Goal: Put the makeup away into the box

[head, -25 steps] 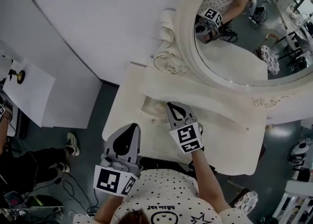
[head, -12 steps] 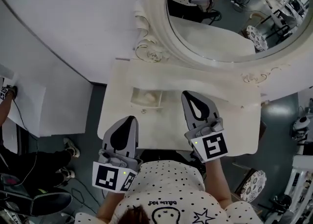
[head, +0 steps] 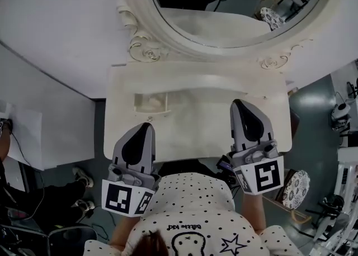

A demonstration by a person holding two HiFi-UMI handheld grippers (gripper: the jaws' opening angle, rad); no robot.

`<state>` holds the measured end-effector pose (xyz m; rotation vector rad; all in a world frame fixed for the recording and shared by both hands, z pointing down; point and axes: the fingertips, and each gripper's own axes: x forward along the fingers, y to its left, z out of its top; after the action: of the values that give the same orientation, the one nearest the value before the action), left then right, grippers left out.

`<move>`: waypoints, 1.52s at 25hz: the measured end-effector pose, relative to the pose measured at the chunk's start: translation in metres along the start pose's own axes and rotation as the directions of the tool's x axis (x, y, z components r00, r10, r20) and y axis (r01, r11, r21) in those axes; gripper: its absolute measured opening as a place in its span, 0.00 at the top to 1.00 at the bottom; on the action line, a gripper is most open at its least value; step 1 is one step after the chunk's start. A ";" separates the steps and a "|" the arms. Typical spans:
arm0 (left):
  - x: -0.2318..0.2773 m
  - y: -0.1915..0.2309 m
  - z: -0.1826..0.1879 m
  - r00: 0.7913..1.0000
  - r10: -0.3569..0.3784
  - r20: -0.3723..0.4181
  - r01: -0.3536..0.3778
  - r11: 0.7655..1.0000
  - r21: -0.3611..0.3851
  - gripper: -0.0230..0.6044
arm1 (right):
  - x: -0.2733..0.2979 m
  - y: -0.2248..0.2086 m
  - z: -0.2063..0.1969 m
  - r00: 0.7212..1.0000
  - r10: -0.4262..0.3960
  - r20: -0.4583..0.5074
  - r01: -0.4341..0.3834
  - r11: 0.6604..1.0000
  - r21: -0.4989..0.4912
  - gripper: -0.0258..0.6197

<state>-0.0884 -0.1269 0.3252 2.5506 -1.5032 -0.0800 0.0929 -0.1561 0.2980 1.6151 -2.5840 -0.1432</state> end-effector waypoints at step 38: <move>-0.006 -0.022 -0.012 1.000 -0.014 -0.015 0.014 1.000 0.010 0.96 | -0.058 0.051 -0.049 0.992 0.070 -0.101 -0.049 0.979 0.200 0.95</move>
<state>-0.0712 -0.1098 0.3328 2.5637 -1.4845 -0.0557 0.0791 -0.0834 0.3519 1.5536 -2.6307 0.2061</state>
